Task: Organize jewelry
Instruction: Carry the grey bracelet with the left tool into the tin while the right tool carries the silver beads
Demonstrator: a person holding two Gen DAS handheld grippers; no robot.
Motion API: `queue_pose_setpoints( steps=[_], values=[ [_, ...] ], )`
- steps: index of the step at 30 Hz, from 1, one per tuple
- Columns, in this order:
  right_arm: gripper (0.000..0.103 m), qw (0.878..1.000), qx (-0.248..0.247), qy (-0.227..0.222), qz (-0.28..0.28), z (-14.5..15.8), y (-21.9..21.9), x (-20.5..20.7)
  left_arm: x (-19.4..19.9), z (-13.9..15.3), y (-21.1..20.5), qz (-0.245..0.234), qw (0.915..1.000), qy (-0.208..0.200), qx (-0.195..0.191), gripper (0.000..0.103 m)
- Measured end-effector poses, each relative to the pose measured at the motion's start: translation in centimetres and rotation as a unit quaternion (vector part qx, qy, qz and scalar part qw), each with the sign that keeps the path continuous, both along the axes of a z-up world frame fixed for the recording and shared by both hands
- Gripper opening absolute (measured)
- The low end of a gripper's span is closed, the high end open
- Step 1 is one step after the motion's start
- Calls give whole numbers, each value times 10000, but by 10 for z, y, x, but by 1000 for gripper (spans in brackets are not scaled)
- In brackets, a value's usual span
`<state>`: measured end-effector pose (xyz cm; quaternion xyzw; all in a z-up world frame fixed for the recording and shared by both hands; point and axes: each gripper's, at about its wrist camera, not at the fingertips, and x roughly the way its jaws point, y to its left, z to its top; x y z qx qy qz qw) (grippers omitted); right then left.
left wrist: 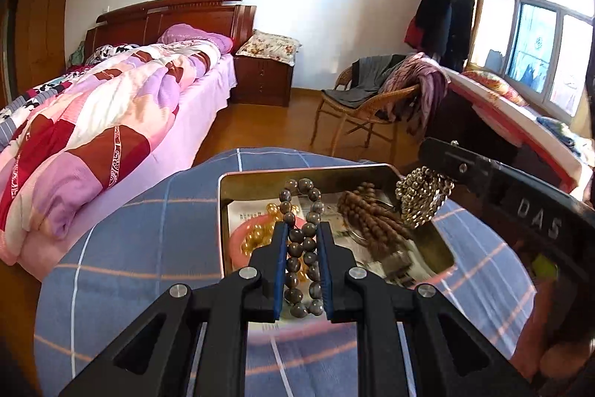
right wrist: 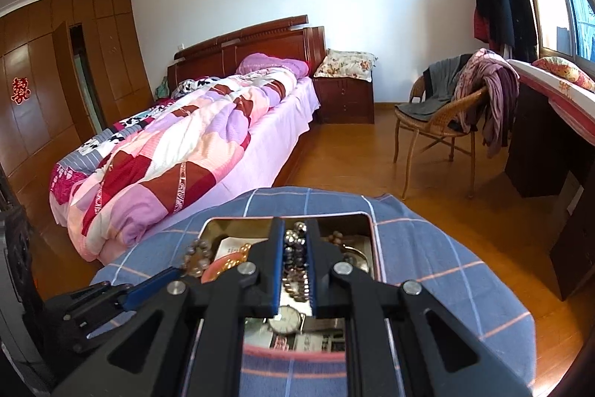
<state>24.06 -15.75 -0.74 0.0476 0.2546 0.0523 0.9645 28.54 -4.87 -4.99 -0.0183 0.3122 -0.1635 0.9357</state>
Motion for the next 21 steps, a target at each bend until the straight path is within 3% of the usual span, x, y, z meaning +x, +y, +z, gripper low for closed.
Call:
queue_pose_setpoints(
  steps=[10, 14, 21],
  values=[
    [14, 9986, 22, 497, -196, -40, -11, 31, 33, -22, -17, 217, 9990, 335, 219, 15],
    [14, 9975, 84, 686, -146, -49, -13, 38, 31, -26, -22, 244, 9983, 298, 448, 15],
    [14, 9973, -50, 727, -57, -53, -7, 37, 30, -27, -22, 280, 9979, 318, 487, 15]
  ],
)
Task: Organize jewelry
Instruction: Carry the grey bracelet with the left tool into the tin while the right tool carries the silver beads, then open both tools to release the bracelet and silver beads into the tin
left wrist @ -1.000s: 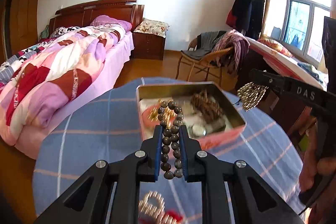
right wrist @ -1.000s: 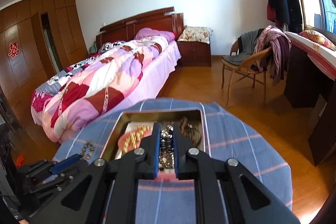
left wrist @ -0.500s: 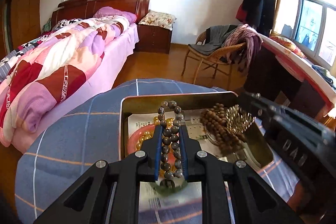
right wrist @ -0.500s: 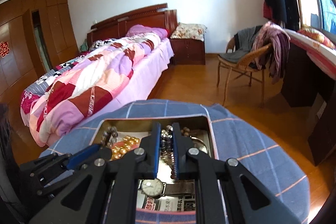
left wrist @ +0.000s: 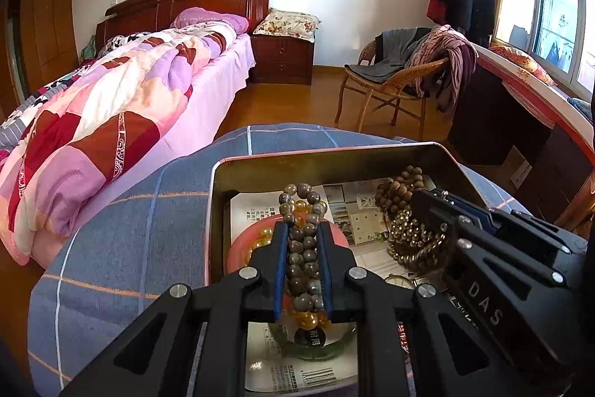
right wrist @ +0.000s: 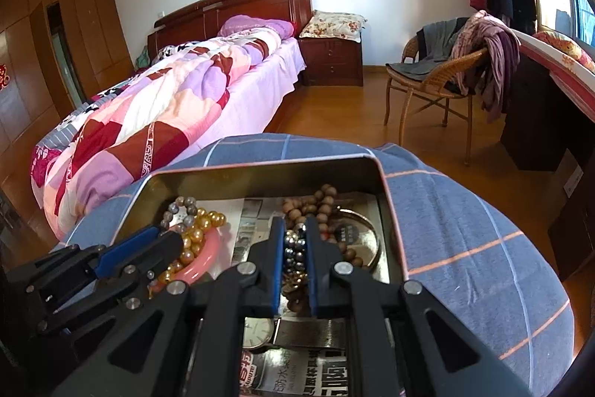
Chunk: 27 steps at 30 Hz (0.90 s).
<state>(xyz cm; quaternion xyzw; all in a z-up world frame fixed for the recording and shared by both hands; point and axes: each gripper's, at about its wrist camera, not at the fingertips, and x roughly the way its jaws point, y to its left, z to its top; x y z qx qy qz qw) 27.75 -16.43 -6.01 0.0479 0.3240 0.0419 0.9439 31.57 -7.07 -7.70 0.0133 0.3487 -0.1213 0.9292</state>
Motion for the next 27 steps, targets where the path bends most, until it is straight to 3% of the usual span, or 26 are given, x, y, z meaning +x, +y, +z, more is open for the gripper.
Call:
queue_pose_setpoints(
  steps=[2, 4, 5, 6, 10, 11, 14, 15, 19, 27],
  values=[
    [16, 10000, 30, -11, 2, 0, 0, -1, 0, 0, -1, 19, 10000, -30, 55, 15],
    [28, 9998, 178, -49, 1, 3, -4, -3, -1, 0, -2, 35, 9999, -52, 100, 15],
    [43, 9997, 206, -88, -30, 3, -5, -3, -1, 0, -3, 52, 9999, -60, 124, 16],
    [50, 9996, 203, -186, -106, 6, -7, -6, 0, -1, -3, 71, 9999, -59, 137, 16],
    [55, 9981, 278, -505, -239, 15, -12, -14, 2, -1, -4, 103, 9997, -32, 210, 18],
    [55, 9978, 281, -531, -271, 16, -13, -13, 2, -1, -5, 122, 9997, -29, 228, 26],
    [56, 9974, 247, -550, -396, 15, -15, -12, 3, 0, -4, 198, 9996, -26, 222, 67],
    [58, 9972, 242, -554, -445, 15, -15, -12, 1, 2, -3, 239, 9995, -84, 193, 74],
    [66, 9961, 225, -584, -621, 15, -20, -14, -4, 9, -6, 269, 9987, -312, 294, 75],
    [75, 9918, 372, -578, -1076, 16, -37, -37, -11, 11, -7, 264, 9989, -225, 310, 75]
  ],
)
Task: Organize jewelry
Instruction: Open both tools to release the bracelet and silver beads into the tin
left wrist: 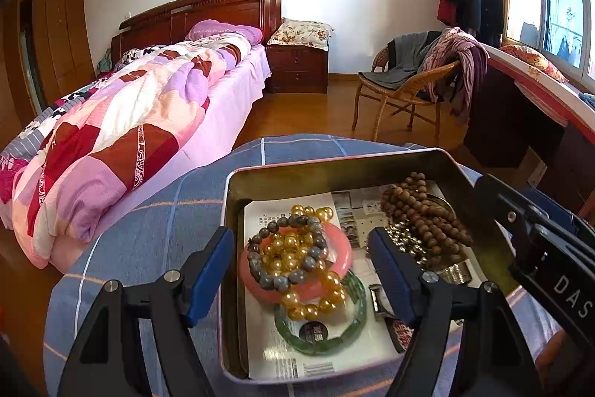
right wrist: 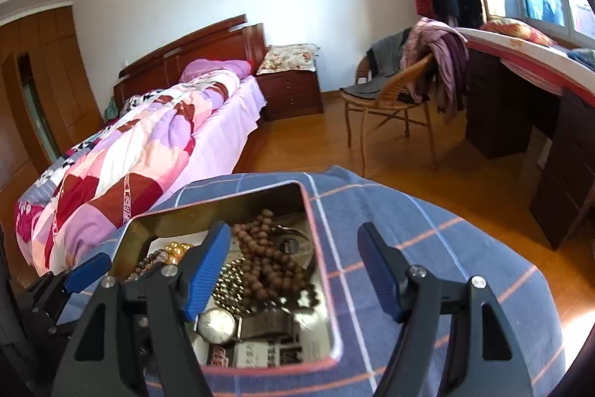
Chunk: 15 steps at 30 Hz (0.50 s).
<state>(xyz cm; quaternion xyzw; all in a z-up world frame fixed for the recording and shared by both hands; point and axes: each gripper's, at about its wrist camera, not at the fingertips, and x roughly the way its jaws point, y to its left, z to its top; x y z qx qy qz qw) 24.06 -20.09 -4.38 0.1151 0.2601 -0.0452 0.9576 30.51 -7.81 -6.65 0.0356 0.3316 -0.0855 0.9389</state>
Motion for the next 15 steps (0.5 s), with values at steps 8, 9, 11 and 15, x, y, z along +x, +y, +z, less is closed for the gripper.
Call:
queue_pose_setpoints(
  steps=[8, 9, 11, 15],
  values=[
    [75, 9998, 115, 134, -53, -3, -2, -20, -23, 2, 10, 137, 9998, 130, 32, 75],
    [75, 9998, 114, 156, -35, -4, -1, -23, -26, 1, 11, 156, 9997, 169, 13, 75],
    [77, 9998, 104, 186, -10, -5, 1, -28, -31, 0, 14, 169, 9996, 218, 10, 75],
    [78, 9997, 66, 238, -21, -7, 4, -39, -45, 0, 15, 159, 9996, 207, 122, 75]
  ],
)
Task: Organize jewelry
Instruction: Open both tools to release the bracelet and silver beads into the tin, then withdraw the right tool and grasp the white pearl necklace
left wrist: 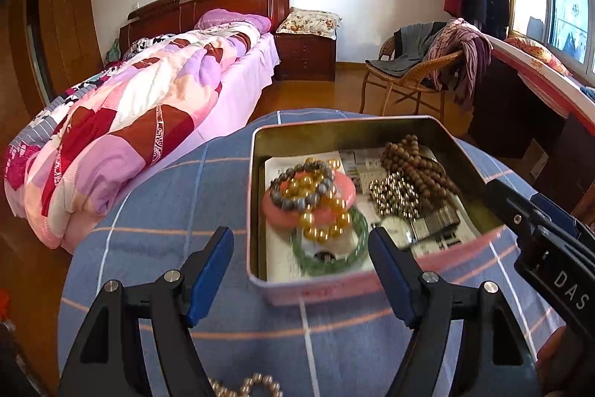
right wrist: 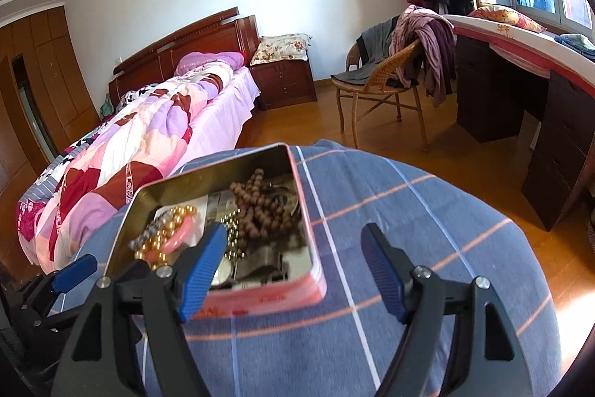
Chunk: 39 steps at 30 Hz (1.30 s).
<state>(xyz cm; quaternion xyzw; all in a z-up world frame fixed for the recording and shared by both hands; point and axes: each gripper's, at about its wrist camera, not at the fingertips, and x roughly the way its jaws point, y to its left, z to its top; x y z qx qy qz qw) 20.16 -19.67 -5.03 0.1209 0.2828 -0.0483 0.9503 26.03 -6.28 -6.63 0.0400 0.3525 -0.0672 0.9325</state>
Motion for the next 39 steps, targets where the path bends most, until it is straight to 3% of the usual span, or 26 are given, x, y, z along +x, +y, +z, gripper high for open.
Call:
queue_pose_setpoints(
  steps=[11, 20, 25, 27, 29, 36, 39],
  values=[
    [78, 9996, 89, 188, 202, -5, 9, -22, -39, -1, 44, 169, 9994, 171, -240, 75],
    [77, 9959, -111, 509, 733, -15, 40, -36, -78, -17, 103, 652, 9973, 336, 8, 75],
    [65, 9887, -230, 734, 1289, -26, 67, -42, -92, -28, 122, 781, 9958, 435, 212, 75],
    [50, 9849, -248, 830, 1498, -30, 78, -45, -97, -31, 124, 738, 9959, 462, 233, 75],
    [42, 9801, -214, 936, 1740, -34, 89, -46, -101, -32, 127, 713, 9962, 451, 232, 75],
    [40, 9627, -254, 1094, 2462, -36, 132, -45, -106, -30, 136, 761, 9960, 469, 95, 75],
    [40, 9548, -501, 1257, 2648, -43, 154, -37, -108, -27, 137, 708, 9965, 439, 76, 75]
  ],
)
